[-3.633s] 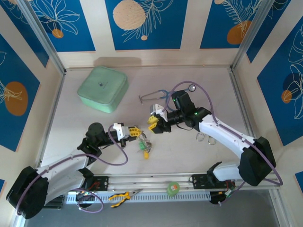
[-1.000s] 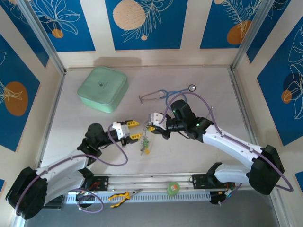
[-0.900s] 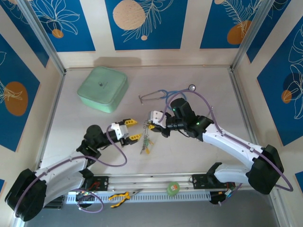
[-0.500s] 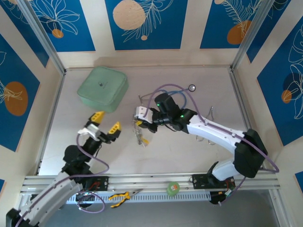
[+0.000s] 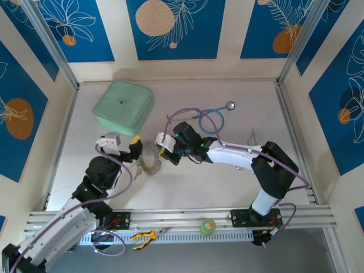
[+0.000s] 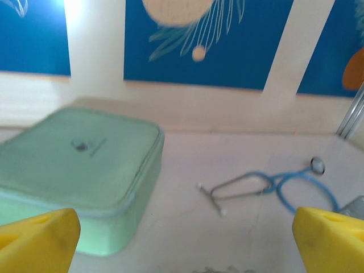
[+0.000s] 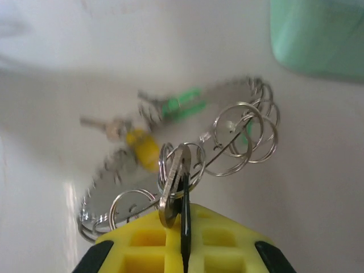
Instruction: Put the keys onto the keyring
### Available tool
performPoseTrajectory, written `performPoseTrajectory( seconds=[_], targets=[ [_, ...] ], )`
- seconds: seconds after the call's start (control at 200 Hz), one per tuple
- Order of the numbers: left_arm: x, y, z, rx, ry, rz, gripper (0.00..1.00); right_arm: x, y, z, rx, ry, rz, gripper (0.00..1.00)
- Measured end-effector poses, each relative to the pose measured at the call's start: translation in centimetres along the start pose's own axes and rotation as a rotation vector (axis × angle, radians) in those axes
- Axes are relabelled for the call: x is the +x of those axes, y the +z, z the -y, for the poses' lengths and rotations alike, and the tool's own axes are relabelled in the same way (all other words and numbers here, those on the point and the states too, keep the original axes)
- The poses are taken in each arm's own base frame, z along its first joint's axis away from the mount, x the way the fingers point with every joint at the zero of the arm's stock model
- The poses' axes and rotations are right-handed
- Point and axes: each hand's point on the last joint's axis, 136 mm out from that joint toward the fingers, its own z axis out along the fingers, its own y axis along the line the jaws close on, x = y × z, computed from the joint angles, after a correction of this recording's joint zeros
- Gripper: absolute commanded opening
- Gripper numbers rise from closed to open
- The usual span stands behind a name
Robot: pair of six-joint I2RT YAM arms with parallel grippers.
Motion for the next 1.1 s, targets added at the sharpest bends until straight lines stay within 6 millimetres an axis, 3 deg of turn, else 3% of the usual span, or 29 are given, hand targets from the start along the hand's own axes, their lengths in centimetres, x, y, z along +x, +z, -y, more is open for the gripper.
performPoseTrajectory(
  seconds=[0.14, 0.31, 0.48, 0.645, 0.755, 0.93, 1.02, 1.1],
  targets=[
    [2.6, 1.2, 0.0, -0.019, 0.008, -0.094, 0.96, 5.5, -0.8, 0.0, -0.003, -0.062, -0.214, 0.00],
    [3.4, 1.9, 0.0, -0.030, -0.002, -0.118, 0.96, 10.3, -2.9, -0.4, -0.030, -0.131, -0.425, 0.13],
    [2.8, 2.1, -0.1, -0.038, -0.014, -0.091, 0.96, 13.8, -4.8, -0.5, -0.042, -0.186, -0.597, 0.29],
    [2.5, 2.4, -0.2, -0.048, -0.020, -0.073, 0.96, 15.3, -6.0, -0.3, -0.046, -0.190, -0.673, 0.36],
    [2.8, 2.5, -0.5, -0.072, -0.015, -0.085, 0.95, 14.3, -6.3, -0.8, -0.072, -0.169, -0.619, 0.36],
    [3.6, 2.8, -1.7, -0.141, -0.031, -0.129, 0.95, 7.7, -6.4, -3.1, -0.114, -0.212, -0.296, 0.36],
    [4.1, 3.0, -2.7, -0.189, -0.055, -0.163, 0.95, 4.9, -5.2, -5.6, -0.179, -0.273, -0.176, 0.35],
    [4.5, 3.0, -4.0, -0.240, -0.084, -0.194, 0.95, 3.9, -3.6, -7.2, -0.227, -0.320, -0.124, 0.35]
  ],
)
